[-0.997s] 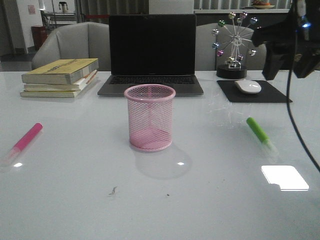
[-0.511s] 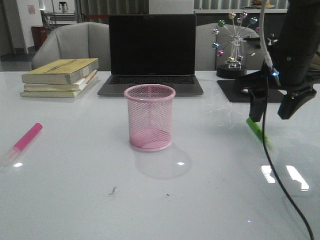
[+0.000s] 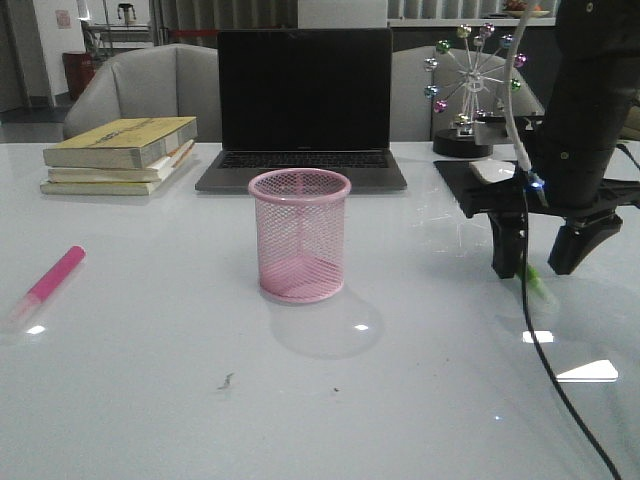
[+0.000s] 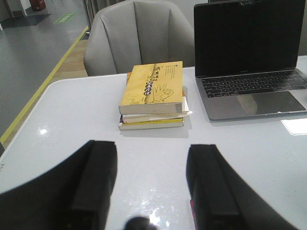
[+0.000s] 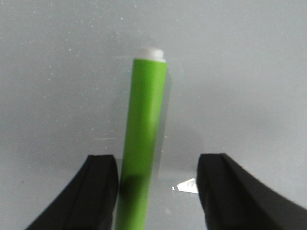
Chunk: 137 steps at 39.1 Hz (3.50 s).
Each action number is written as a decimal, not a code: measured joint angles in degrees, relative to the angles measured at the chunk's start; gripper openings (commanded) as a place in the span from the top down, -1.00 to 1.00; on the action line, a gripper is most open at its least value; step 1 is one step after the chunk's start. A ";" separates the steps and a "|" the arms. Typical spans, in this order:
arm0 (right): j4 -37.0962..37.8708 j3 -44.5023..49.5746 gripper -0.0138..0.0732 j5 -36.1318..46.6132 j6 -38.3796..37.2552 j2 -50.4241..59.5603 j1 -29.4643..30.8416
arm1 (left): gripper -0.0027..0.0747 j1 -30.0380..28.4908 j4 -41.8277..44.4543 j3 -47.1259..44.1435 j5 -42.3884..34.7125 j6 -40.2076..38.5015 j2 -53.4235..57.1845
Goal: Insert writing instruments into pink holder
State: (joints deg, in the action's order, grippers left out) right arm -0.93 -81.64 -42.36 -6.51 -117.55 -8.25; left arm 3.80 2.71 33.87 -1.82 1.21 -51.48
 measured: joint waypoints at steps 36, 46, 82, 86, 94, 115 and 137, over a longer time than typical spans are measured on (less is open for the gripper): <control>-1.07 -1.07 0.55 18.79 0.03 13.46 -11.23 | -0.12 0.00 0.00 0.00 -0.08 0.00 0.00; -1.20 1.59 0.55 34.20 0.03 16.34 -19.06 | -0.12 0.00 0.00 0.00 -0.08 0.00 -0.09; -1.45 15.00 0.04 58.94 0.03 8.49 -25.42 | -0.11 0.00 0.00 0.00 -0.12 0.00 -0.09; -1.57 15.00 -0.39 58.70 0.03 8.49 -25.42 | -0.11 0.00 0.00 0.00 -0.12 0.00 -0.09; -1.93 15.01 -0.44 54.69 0.13 11.23 -25.42 | -0.11 0.00 0.00 0.00 -0.12 0.00 -0.09; 3.32 15.65 -0.44 21.36 10.02 45.11 -13.82 | -0.11 0.00 0.00 0.00 -0.21 0.00 -0.09; 4.49 43.21 -0.44 7.25 8.14 80.65 3.96 | -0.11 0.00 0.00 0.00 -0.21 0.00 -0.09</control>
State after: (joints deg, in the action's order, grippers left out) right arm 3.57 -38.43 -35.11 1.63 -36.90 -4.29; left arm 3.80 2.71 33.87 -2.03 1.21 -51.57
